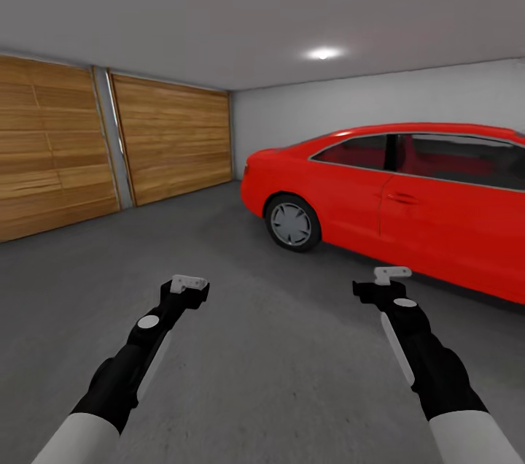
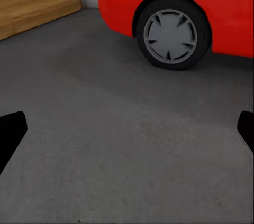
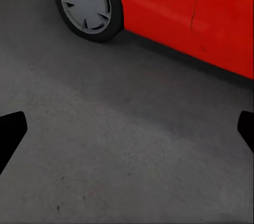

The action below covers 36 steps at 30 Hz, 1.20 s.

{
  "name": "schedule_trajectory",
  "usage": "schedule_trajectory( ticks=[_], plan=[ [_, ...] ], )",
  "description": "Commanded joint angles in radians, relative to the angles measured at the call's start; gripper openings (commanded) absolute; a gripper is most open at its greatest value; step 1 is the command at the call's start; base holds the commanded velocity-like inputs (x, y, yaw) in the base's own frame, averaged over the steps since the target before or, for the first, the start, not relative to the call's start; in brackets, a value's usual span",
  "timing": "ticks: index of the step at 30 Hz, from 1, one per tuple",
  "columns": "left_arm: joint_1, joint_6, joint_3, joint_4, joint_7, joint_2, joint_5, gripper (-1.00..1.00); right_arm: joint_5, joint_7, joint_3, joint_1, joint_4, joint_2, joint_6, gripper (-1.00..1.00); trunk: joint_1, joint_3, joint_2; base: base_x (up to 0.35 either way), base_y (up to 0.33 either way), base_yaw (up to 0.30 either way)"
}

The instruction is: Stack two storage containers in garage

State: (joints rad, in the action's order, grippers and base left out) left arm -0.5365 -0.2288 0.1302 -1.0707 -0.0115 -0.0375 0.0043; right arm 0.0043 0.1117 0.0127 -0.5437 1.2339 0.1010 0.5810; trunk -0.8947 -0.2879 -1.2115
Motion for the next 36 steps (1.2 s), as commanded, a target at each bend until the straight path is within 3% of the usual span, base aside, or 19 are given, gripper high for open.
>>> schedule_trajectory(
  ticks=[1,16,28,36],
  plan=[
    [0.0,-0.006,0.001,-0.002,-0.001,-0.001,0.0,1.0,0.001,0.003,0.002,-0.001,0.001,0.0,0.006,1.0,0.004,0.003,0.006,0.0,0.0,-0.246],
    [0.0,-0.006,0.001,-0.002,-0.001,-0.001,0.0,1.0,0.003,0.003,0.001,-0.001,0.001,0.0,0.006,1.0,0.061,0.062,0.111,0.0,0.0,-0.246],
    [0.0,-0.001,0.003,-0.003,-0.001,-0.001,0.006,1.0,0.0,0.002,0.002,-0.001,-0.001,0.0,0.006,1.0,0.061,0.073,0.111,0.0,0.0,-0.249],
    [0.0,0.055,0.004,-0.002,-0.001,-0.001,-0.002,1.0,-0.001,0.002,0.008,-0.001,-0.009,-0.008,0.006,1.0,0.061,0.078,0.111,0.0,0.0,-0.266]
  ],
)
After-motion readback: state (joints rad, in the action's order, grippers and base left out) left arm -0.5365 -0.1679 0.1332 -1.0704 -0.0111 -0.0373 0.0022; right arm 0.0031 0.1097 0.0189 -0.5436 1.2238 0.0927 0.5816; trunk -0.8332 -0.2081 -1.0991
